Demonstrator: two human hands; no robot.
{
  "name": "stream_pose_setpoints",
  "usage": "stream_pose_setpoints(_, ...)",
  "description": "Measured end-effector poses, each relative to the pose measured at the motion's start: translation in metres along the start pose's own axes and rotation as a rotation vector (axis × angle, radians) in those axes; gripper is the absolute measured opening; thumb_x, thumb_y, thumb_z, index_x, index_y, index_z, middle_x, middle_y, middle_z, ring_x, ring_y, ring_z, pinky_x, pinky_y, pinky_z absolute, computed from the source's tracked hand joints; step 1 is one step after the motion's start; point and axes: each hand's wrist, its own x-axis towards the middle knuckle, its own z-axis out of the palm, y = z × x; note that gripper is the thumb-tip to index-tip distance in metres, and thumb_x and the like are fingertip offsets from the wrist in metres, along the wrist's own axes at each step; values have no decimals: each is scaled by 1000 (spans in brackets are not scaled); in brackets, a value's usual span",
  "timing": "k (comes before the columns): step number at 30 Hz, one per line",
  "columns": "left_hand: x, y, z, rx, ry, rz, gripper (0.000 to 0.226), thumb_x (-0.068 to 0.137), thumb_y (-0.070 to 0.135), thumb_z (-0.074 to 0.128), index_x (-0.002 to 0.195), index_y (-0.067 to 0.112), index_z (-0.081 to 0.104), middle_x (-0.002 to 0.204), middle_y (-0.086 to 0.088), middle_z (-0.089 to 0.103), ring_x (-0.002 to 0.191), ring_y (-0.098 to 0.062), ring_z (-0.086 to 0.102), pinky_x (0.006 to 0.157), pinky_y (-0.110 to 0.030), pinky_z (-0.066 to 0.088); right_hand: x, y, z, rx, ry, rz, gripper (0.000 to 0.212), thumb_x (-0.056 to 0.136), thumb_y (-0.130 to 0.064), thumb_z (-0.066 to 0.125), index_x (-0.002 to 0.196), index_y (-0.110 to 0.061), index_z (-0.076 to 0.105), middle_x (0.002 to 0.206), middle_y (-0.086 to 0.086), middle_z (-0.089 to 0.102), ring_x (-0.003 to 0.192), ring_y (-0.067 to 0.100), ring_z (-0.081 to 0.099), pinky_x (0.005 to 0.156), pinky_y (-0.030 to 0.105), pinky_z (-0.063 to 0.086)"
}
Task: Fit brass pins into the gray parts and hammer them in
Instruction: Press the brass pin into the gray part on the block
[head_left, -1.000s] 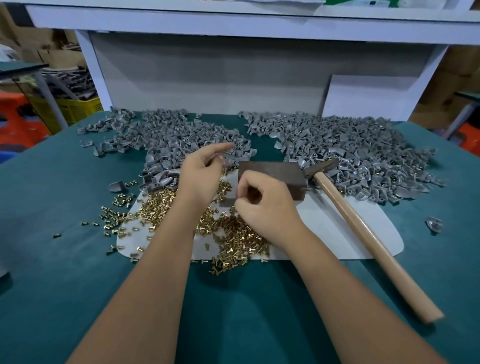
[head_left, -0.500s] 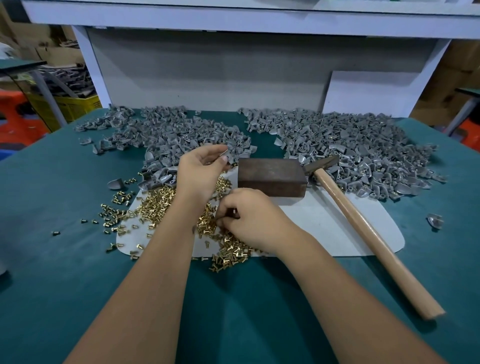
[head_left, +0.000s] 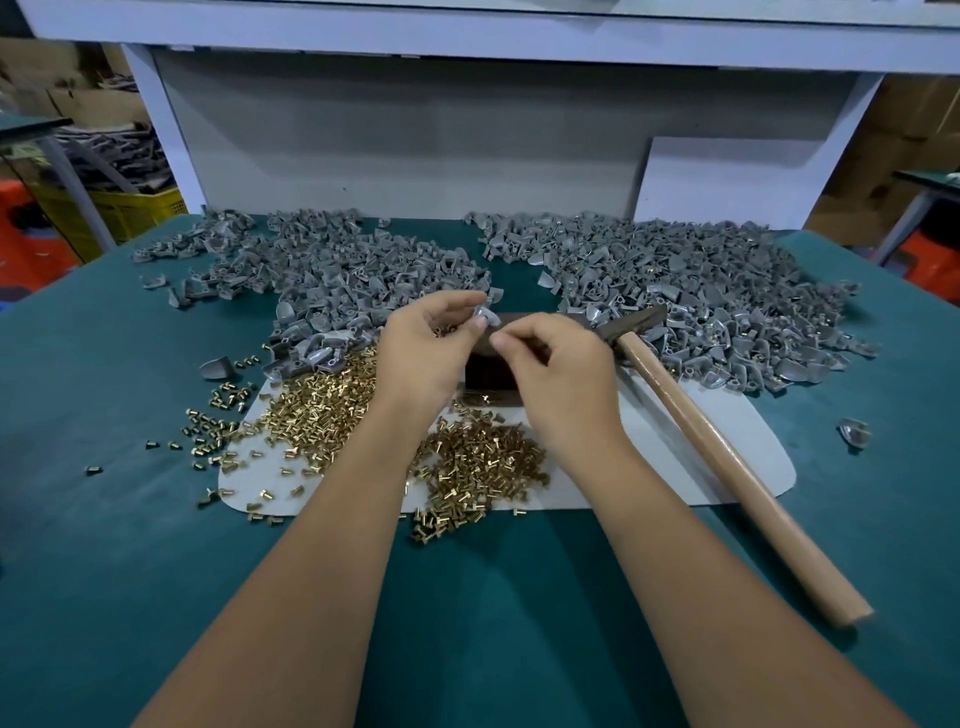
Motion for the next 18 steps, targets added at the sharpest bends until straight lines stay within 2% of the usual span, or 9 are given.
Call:
stream_pose_setpoints(2, -1, -1, 6, 40, -2, 10, 23, 88, 14, 72, 107, 27, 72, 95, 18, 69, 90, 8, 63, 78, -14, 50, 3, 5, -6, 28, 86, 71, 5, 85, -22, 69, 81, -24, 67, 79, -11, 64, 77, 4, 58, 71, 22, 48)
stream_pose_setpoints(5, -3, -3, 14, 178, -2, 72, 23, 88, 21, 73, 110, 21, 74, 104, 6, 72, 102, -5, 63, 98, -34, 50, 8, 14, -14, 36, 168, 146, 13, 83, -19, 72, 75, -24, 63, 75, -11, 62, 72, 3, 57, 65, 20, 47)
stream_pose_setpoints(7, -3, -7, 18, 328, 22, 127, 23, 87, 28, 74, 108, 22, 75, 108, 7, 69, 117, -16, 53, 105, -41, 41, 10, 18, -18, 14, 183, 175, 14, 82, -18, 72, 74, -25, 64, 78, -8, 63, 74, 4, 57, 66, 19, 47)
stream_pose_setpoints(9, -3, -10, 19, 422, 55, 124, 22, 87, 37, 72, 105, 26, 76, 101, 12, 61, 125, -21, 39, 106, -41, 33, 11, 20, -20, 7, 187, 191, 14, 84, -16, 70, 78, -27, 66, 82, -9, 65, 78, 2, 58, 70, 17, 46)
stream_pose_setpoints(13, 1, -12, 19, 520, 107, 59, 27, 90, 53, 61, 103, 31, 71, 105, 11, 56, 122, -18, 33, 93, -33, 29, 11, 22, -18, -20, 166, 198, 13, 86, -11, 65, 91, -21, 72, 93, -6, 67, 87, 6, 60, 80, 23, 51)
stream_pose_setpoints(16, 1, -9, 18, 372, 92, 18, 11, 96, 35, 54, 103, 33, 63, 103, 16, 53, 125, -18, 34, 108, -43, 33, 10, 21, -16, -11, 154, 184, 17, 85, -7, 64, 90, -21, 71, 91, -8, 66, 84, 5, 60, 80, 29, 53)
stream_pose_setpoints(18, -2, -7, 16, 276, 51, 7, 22, 91, 17, 56, 103, 34, 63, 100, 23, 43, 123, -20, 41, 108, -46, 39, 9, 22, -15, -14, 142, 168, 22, 84, -3, 62, 89, -24, 68, 88, -8, 64, 80, 5, 59, 79, 32, 54)
